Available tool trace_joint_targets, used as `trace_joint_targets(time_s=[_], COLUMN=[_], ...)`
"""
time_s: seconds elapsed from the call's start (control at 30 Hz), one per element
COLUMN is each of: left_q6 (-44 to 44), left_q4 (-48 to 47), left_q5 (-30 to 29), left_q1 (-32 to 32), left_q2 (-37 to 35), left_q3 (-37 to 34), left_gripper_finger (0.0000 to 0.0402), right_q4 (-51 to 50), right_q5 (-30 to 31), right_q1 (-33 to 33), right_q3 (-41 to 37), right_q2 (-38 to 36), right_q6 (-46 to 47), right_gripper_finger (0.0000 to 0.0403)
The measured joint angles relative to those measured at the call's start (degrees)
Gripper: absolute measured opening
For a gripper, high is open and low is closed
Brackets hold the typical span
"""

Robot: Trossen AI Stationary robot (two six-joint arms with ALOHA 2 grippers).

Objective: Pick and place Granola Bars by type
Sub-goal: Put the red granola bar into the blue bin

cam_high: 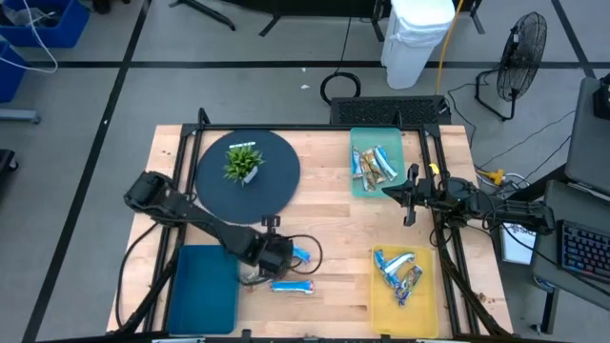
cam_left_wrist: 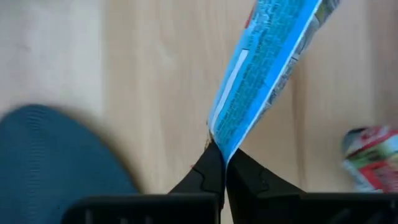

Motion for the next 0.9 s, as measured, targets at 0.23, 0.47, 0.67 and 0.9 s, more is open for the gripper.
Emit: trace_joint_targets(time_s=[0.23, 0.47, 0.67, 0.9], left_q6=[-7.4, -19.6, -43.7, -69.1], left_q4=[-1.6, -1.8, -2.0, -2.2], left_q5=[-14.2, -32.8, -39.1, -26.8], left_q1=[-12.1, -28.9, -39.8, -40.4], left_q2=[-11.5, -24.5, -34.0, -37.9], left_q3=[-0.7, -8.1, -19.5, -27.0], left_gripper_finger=[0.0006, 0.0005, 0.0005, 0.0005], right_q4=[0.0, 0.0, 0.0, 0.0], right_q5=[0.0, 0.0, 0.0, 0.0], right_q1=[0.0, 0.0, 0.0, 0.0], right_q3=[0.0, 0.0, 0.0, 0.0], right_q2=[0.0, 0.0, 0.0, 0.0], right_q6=[0.0, 0.0, 0.0, 0.0], right_gripper_finger=[0.0004, 0.0004, 0.0004, 0.0004])
